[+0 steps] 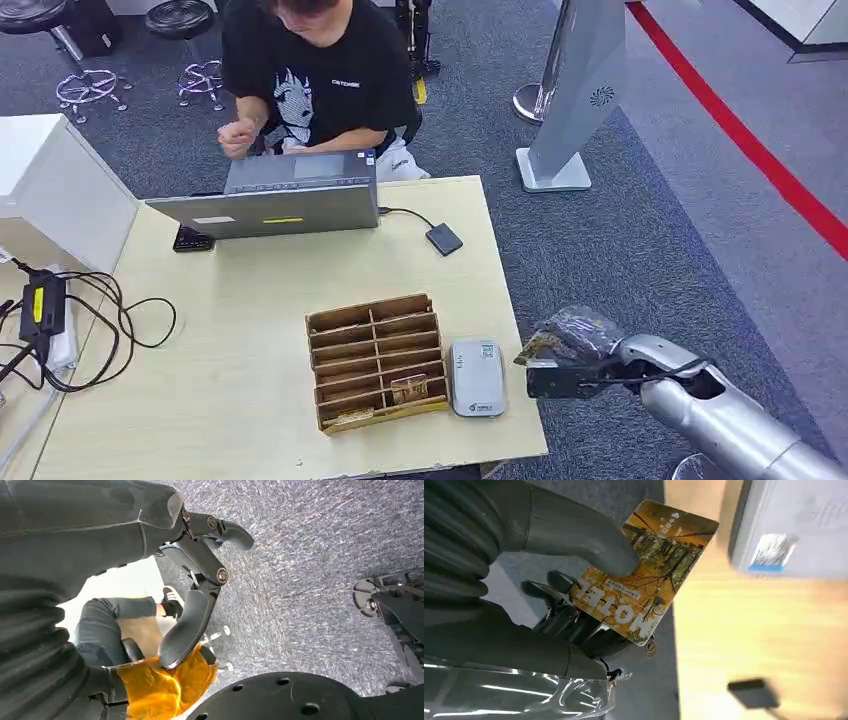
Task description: Pass the card to the sensor for recognition and then transmit it.
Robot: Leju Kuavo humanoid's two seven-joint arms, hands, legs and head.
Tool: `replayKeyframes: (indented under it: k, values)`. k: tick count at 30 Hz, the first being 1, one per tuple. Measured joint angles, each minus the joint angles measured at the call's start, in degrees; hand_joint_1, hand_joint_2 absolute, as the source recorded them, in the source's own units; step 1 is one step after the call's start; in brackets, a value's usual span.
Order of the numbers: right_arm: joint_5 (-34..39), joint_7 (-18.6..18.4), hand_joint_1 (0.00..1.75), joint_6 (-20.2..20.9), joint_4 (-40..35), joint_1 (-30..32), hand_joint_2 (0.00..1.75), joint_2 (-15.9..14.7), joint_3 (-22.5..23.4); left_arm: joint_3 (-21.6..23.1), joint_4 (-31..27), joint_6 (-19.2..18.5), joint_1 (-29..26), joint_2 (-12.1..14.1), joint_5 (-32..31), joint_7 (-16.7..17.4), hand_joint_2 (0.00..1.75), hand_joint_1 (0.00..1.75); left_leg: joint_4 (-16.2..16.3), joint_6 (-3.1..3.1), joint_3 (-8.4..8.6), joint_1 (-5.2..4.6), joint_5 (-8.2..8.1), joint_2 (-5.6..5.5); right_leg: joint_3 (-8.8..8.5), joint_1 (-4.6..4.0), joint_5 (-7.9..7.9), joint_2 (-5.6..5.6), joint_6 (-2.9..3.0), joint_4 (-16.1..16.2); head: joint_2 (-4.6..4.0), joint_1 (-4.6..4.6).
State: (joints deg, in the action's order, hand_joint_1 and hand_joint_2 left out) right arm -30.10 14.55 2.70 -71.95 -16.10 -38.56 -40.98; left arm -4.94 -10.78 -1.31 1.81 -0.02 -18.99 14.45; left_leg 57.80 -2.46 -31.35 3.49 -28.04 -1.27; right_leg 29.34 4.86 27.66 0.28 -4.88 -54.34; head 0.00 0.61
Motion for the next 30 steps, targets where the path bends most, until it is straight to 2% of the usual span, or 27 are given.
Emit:
replayKeyframes:
  k: [2,4,7,10,13,23,27,30]
  values:
    - [-3.35,-3.85,1.75,-4.72,-0.5,0.48,1.75,0.89,2.17,-0.48,0.0,0.22,-0.01,-0.02,0.04,0.02,1.75,0.0,-0.01,0.0,-0.06,0.0,0.0,0.0,0.0,0.0,0.0,0.0,0.0,-0.01,0.0,-0.04]
    - [-7.52,-8.02,1.75,-9.6,-0.5,0.06,1.75,3.37,5.03,-0.72,0.0,0.48,-0.02,-0.04,-0.18,0.07,1.75,0.0,-0.02,0.0,-0.02,0.0,0.0,0.06,0.0,0.0,0.0,0.06,0.0,-0.03,0.0,0.0]
    - [-10.03,-9.39,1.75,-12.11,-0.04,-2.62,1.75,7.5,6.97,-0.72,0.0,0.41,0.12,-0.17,-1.23,0.13,1.75,0.0,-0.03,-0.04,0.03,0.01,0.04,0.07,-0.02,-0.01,-0.01,0.07,0.0,-0.09,0.0,0.0]
    - [-10.23,-9.22,1.75,-12.17,3.2,-8.46,1.75,12.64,8.17,-0.72,0.0,0.02,0.43,-0.22,-2.51,0.37,1.75,0.0,-0.01,-0.03,0.11,0.01,0.08,0.14,0.04,0.0,-0.05,0.14,0.03,-0.13,0.0,0.0]
    - [-10.53,-9.02,1.75,-12.26,5.44,-11.72,1.75,15.51,8.85,-0.72,0.0,-0.04,0.55,-0.22,-2.78,0.5,1.75,0.0,0.0,0.0,0.11,0.01,0.11,-0.03,-0.05,0.0,-0.04,-0.01,0.03,-0.12,0.0,-0.02]
    - [-9.81,-8.56,1.75,-13.37,8.46,-14.41,1.75,19.56,9.57,-0.72,0.0,-0.57,0.47,-0.2,-3.85,0.57,1.75,0.0,-0.02,0.0,-0.06,0.01,0.1,0.02,0.02,0.0,-0.04,0.03,0.02,-0.15,0.0,-0.02]
    - [-6.83,-10.27,1.75,-13.37,16.67,-23.3,1.75,25.8,10.58,-0.66,0.0,-1.36,1.01,-0.22,-6.71,0.59,1.75,0.0,-0.02,-0.14,0.0,0.01,0.22,0.34,0.26,0.0,-0.16,0.34,0.14,-0.3,0.0,0.0]
    - [-5.9,-12.81,1.75,-13.0,26.11,-32.01,1.75,31.46,11.21,-0.09,0.0,-2.12,1.8,-0.22,-8.7,1.01,1.75,0.0,-0.01,-0.13,-0.01,0.01,0.35,0.31,0.36,0.0,-0.24,0.32,0.13,-0.41,0.0,0.0]
